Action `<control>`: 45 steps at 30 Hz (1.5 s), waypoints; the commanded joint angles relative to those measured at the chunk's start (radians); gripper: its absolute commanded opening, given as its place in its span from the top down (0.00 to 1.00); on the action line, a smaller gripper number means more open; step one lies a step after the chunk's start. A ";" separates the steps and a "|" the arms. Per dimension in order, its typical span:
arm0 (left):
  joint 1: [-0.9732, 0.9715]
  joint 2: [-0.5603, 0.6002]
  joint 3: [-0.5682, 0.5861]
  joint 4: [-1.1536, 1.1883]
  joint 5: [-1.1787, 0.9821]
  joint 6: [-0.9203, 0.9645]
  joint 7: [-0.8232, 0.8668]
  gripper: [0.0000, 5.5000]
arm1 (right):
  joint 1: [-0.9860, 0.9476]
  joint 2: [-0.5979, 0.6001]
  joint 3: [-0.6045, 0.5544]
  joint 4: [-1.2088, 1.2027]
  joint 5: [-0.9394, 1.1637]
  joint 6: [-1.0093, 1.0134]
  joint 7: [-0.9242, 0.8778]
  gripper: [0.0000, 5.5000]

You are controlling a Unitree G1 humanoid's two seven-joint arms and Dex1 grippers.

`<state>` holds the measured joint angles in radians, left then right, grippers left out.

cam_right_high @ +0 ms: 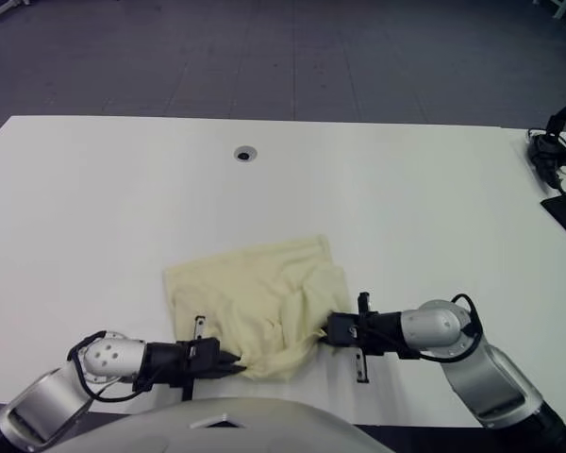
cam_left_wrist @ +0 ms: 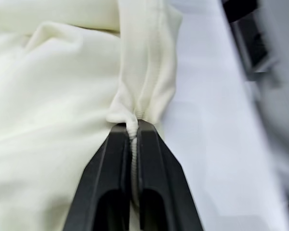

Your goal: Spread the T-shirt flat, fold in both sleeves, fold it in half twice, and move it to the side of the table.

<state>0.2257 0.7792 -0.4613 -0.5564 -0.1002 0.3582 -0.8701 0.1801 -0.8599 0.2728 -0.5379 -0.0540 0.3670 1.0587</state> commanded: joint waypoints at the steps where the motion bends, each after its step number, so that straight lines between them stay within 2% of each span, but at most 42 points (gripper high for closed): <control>1: -0.103 -0.031 0.038 0.192 0.108 0.033 0.100 1.00 | -0.090 0.051 0.087 0.125 -0.084 0.113 -0.060 1.00; 5: -0.225 -0.081 0.016 0.359 0.179 -0.019 0.143 1.00 | -0.162 0.107 0.138 0.203 -0.095 0.144 -0.099 1.00; 11: -0.310 -0.118 -0.024 0.540 0.290 -0.111 0.197 1.00 | -0.238 0.179 0.194 0.305 -0.091 0.155 -0.134 1.00; 15: -0.427 -0.236 -0.036 0.704 0.330 -0.178 0.272 1.00 | -0.326 0.257 0.186 0.471 -0.103 0.107 -0.210 1.00; 19: -0.537 -0.331 -0.036 0.866 0.365 -0.245 0.345 1.00 | -0.446 0.317 0.174 0.669 -0.123 -0.030 -0.285 1.00; 23: -0.624 -0.389 0.001 0.977 0.373 -0.305 0.418 1.00 | -0.589 0.364 0.135 0.855 -0.144 -0.167 -0.385 1.00; 29: -0.665 -0.405 0.138 0.914 0.295 -0.389 0.468 1.00 | -0.675 0.378 0.029 0.871 -0.087 -0.315 -0.417 1.00; 34: -0.588 -0.302 0.241 0.588 0.208 -0.398 0.356 1.00 | -0.581 0.314 -0.055 0.586 0.015 -0.333 -0.327 1.00; 38: -0.459 -0.160 0.328 0.270 0.117 -0.348 0.214 1.00 | -0.406 0.135 -0.155 0.277 0.093 -0.299 -0.190 1.00; 42: -0.155 0.049 0.394 -0.056 0.007 -0.342 0.010 1.00 | -0.156 -0.074 -0.313 0.037 0.159 -0.308 -0.021 1.00; 45: 0.115 0.174 0.398 -0.201 0.005 -0.336 -0.101 1.00 | 0.055 -0.167 -0.400 -0.070 0.164 -0.332 0.083 1.00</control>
<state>0.1437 0.8427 -0.0713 -0.6370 -0.0877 0.0085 -0.8813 0.0745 -0.9453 -0.0536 -0.5066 0.1003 0.0585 1.0524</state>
